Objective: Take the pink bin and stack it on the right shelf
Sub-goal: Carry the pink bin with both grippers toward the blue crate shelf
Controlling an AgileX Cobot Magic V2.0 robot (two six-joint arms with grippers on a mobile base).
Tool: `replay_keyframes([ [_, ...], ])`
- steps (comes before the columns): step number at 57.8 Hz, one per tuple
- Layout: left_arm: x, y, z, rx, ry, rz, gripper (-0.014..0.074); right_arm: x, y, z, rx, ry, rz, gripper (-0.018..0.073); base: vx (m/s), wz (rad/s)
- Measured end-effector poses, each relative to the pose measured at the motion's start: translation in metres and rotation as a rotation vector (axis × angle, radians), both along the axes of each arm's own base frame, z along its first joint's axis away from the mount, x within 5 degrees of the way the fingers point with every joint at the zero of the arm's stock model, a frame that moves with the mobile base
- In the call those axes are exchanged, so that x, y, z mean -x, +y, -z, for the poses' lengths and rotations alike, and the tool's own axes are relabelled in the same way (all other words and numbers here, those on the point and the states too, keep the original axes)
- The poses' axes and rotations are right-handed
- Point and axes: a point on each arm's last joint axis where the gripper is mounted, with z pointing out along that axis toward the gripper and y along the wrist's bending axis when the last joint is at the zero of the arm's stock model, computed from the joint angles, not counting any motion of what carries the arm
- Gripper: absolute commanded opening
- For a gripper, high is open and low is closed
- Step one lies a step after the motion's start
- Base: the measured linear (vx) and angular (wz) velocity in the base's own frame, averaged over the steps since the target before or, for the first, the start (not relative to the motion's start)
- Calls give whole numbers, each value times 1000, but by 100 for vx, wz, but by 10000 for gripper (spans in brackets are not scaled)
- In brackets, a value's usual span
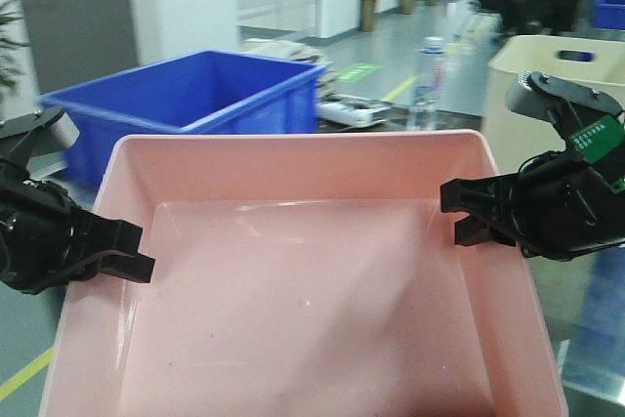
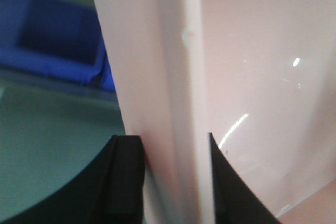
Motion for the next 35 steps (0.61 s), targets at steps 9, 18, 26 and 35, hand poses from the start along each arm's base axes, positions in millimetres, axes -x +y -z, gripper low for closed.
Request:
replay_keyframes([
  [9,0,0,0,0,0,0,-5,0,0,0,0,0,0,-9,37,-67],
  [18,0,0,0,0,0,0,-5,0,0,0,1,0,0,-9,34,-60],
  [26,0,0,0,0,0,0,-5,0,0,0,1,0,0,-9,31,-57],
  [35,0,0,0,0,0,0,-5,0,0,0,1,0,0,-9,28,-53],
])
